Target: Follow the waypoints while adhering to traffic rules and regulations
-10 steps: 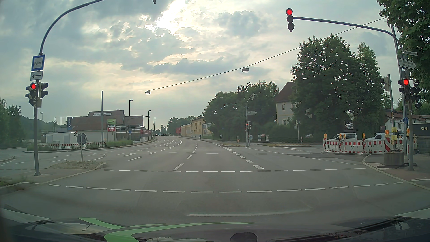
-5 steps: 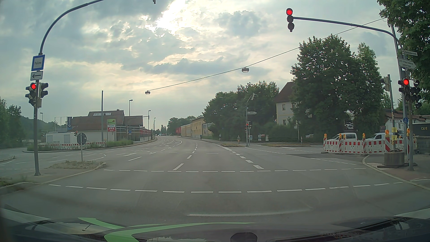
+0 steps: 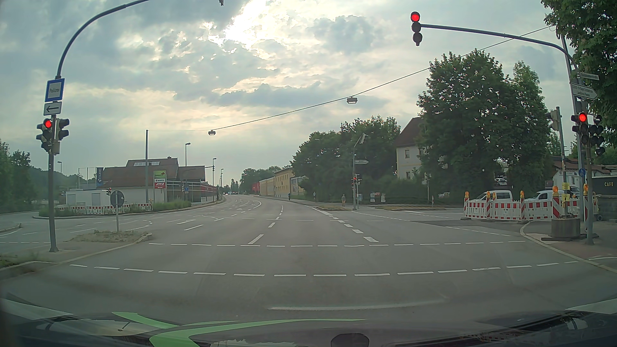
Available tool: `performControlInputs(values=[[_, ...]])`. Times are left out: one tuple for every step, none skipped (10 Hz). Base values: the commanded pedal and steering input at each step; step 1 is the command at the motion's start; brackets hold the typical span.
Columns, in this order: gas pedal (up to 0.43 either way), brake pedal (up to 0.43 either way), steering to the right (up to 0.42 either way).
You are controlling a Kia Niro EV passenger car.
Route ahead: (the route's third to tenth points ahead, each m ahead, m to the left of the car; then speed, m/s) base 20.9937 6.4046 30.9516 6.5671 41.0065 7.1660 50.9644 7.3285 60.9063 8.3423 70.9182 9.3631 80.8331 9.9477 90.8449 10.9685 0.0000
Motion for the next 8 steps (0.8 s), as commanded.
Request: performControlInputs(values=[[0.000,0.256,0.000],[0.000,0.256,0.000],[0.000,0.256,0.000],[0.000,0.256,0.000],[0.000,0.256,0.000],[0.000,0.256,0.000],[0.000,0.256,0.000],[0.000,0.256,0.000]])
